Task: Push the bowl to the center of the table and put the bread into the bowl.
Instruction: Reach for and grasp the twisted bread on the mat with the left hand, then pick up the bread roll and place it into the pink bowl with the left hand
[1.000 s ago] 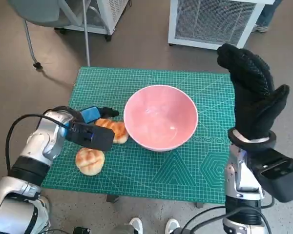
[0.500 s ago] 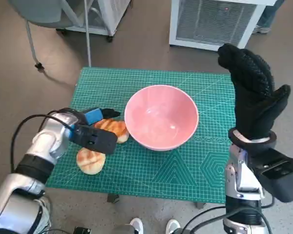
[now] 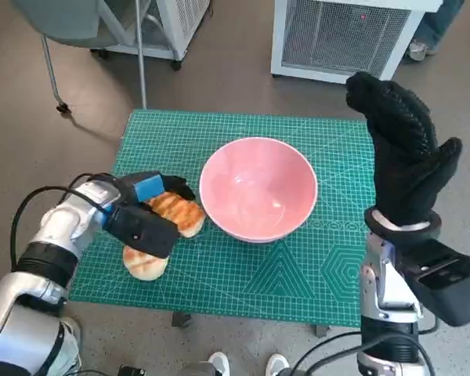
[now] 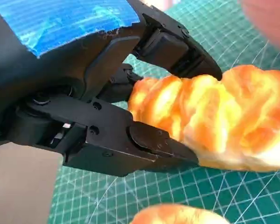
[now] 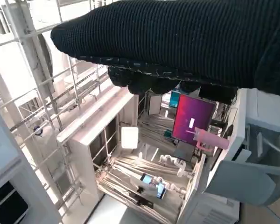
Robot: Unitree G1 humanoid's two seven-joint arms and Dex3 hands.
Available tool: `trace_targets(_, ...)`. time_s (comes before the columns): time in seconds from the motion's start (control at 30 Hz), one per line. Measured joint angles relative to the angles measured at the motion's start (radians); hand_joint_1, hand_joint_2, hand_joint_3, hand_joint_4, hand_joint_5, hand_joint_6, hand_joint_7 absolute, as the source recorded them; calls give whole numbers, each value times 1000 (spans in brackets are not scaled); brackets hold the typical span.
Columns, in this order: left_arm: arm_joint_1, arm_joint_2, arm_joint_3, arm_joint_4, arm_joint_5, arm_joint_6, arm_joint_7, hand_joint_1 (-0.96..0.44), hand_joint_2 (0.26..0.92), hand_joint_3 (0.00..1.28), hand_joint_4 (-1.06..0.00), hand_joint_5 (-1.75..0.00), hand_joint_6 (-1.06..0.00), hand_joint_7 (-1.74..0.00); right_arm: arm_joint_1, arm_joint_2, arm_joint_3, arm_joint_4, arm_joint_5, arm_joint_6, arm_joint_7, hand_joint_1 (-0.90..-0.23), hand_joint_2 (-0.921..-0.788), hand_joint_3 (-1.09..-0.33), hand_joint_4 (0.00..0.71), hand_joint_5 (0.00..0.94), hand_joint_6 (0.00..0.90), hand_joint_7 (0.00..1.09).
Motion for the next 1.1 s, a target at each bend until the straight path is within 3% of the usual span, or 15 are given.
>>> trace_targets(0.3, 3, 49, 61, -58, -24, 7, -28, 1, 921, 76, -685, -1127, -610, -1227, 1, 6, 4, 2, 0, -2, 0, -607, -921, -762, 290, 37, -1, 782)
trace_targets(0.73, -3, 199, 325, -255, -246, -6, -78, 2, 917, 27, -764, -1054, -659, -1162, 6, 9, 3, 3, 4, -2, 1, -608, -921, -762, 288, 38, -1, 772)
trace_targets(1.1, -4, 199, 488, -496, -355, 13, -30, 2, 910, 8, -822, -958, -677, -1171, 6, 10, 4, 4, 7, 0, 4, -610, -921, -760, 284, 38, -1, 772)
